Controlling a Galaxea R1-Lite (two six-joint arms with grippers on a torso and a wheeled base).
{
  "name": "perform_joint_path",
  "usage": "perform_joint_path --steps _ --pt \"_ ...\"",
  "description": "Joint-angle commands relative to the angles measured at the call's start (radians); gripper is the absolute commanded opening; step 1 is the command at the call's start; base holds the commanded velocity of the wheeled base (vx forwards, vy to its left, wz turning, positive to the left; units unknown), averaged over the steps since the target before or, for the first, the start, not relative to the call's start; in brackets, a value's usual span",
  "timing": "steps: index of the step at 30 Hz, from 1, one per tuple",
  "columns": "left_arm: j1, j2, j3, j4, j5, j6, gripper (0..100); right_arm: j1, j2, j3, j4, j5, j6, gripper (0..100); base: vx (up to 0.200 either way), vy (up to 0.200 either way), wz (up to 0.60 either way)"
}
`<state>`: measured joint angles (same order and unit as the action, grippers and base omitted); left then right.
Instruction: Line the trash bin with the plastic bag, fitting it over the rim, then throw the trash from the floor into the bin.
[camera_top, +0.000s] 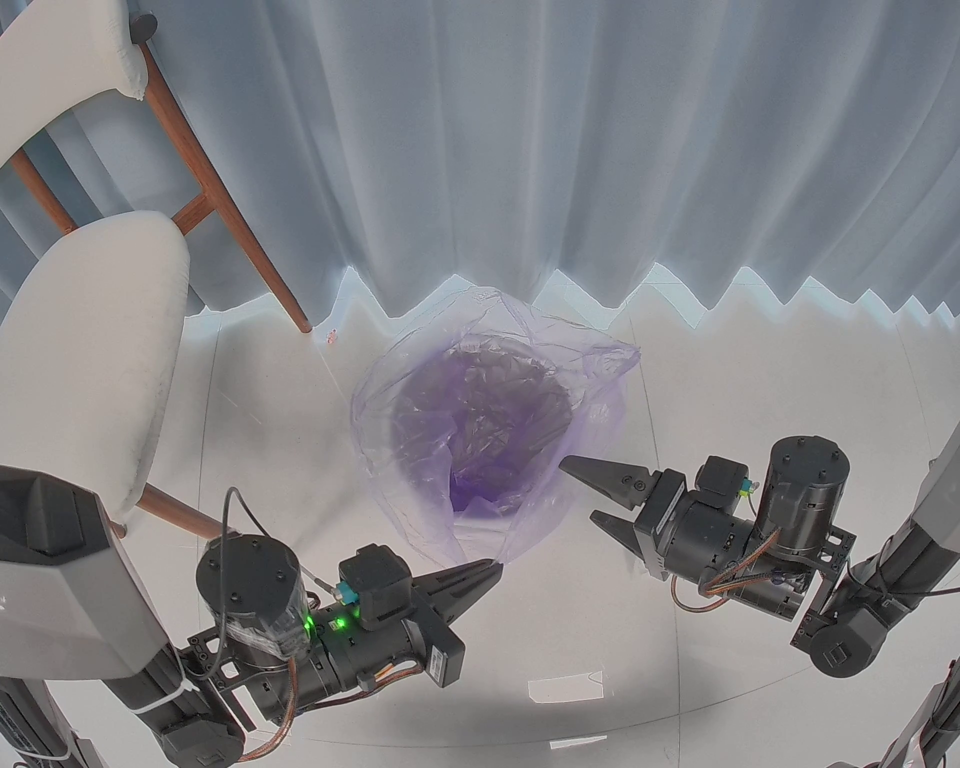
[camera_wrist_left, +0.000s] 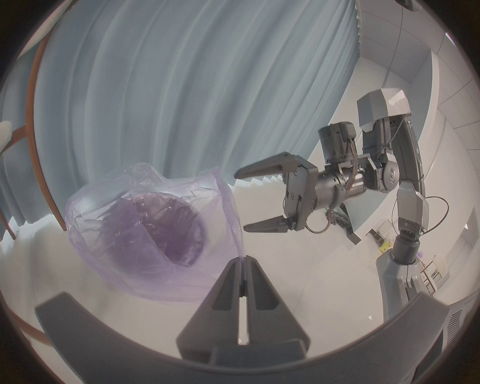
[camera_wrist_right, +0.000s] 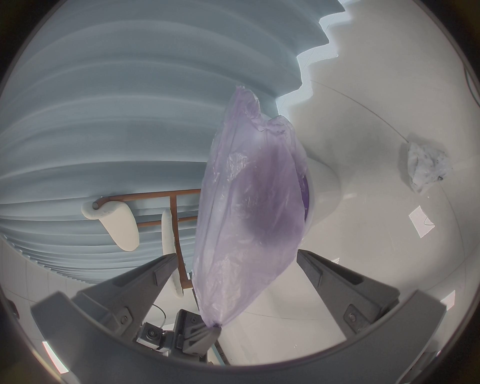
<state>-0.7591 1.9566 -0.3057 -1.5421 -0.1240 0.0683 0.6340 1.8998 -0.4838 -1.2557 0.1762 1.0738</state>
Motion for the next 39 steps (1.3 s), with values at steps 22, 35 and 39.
perform_joint_path --steps 22,35,39 --pt "-0.037 0.097 0.022 -0.001 0.001 0.002 0 -0.022 0.202 0.077 -0.202 -0.043 -0.114 0 0.000 0.000 0.00" --pt "0.009 0.100 0.037 -0.001 0.078 -0.010 100 -0.022 0.245 0.099 -0.206 -0.043 -0.149 0 0.000 0.000 0.00" --pt "0.020 0.061 -0.006 -0.003 0.083 -0.064 100 -0.024 0.240 0.097 -0.208 -0.043 -0.152 0 0.000 0.000 0.00"
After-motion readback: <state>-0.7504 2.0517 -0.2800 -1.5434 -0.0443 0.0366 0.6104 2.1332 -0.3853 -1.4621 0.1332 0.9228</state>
